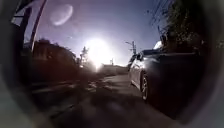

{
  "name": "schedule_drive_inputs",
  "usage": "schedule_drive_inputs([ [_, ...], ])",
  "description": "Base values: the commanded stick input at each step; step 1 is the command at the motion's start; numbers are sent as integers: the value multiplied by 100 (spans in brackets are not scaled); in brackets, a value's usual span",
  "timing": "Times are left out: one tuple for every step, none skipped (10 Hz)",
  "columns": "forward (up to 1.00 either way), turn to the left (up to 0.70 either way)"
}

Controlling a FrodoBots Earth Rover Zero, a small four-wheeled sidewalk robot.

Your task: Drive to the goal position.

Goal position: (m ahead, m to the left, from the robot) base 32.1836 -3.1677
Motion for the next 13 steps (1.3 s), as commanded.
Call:
schedule_drive_inputs([
  [100, 0],
  [100, 0],
  [100, 0],
  [100, 0],
  [100, 0],
  [100, 0],
  [100, 0],
  [100, 0],
  [100, 0],
  [100, 0],
  [100, 0],
  [100, 0],
  [100, 0],
])
